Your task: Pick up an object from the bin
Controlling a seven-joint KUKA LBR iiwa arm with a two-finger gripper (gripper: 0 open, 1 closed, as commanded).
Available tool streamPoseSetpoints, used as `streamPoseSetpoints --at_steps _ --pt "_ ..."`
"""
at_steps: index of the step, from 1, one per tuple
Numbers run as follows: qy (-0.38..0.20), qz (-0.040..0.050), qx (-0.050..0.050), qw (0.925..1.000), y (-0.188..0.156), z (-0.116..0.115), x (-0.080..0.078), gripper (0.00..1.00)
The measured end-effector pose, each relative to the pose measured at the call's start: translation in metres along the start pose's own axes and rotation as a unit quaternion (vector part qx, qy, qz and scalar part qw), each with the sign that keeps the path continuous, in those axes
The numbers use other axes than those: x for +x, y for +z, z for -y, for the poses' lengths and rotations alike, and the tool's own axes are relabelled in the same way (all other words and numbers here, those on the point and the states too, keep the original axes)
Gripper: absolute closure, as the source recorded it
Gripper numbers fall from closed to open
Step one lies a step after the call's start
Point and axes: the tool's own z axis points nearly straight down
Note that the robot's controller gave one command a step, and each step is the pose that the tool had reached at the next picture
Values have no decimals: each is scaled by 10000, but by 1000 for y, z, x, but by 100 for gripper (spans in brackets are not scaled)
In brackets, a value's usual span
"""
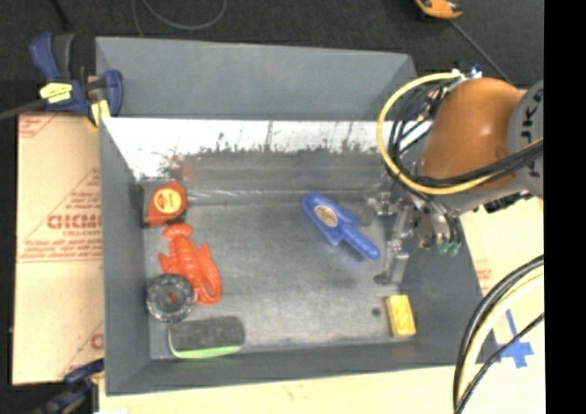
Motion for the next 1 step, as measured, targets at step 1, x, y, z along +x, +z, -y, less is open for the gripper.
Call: streamPoseSetpoints --at_steps 1 --pt "-1 0 0 10000 0 0 0 0"
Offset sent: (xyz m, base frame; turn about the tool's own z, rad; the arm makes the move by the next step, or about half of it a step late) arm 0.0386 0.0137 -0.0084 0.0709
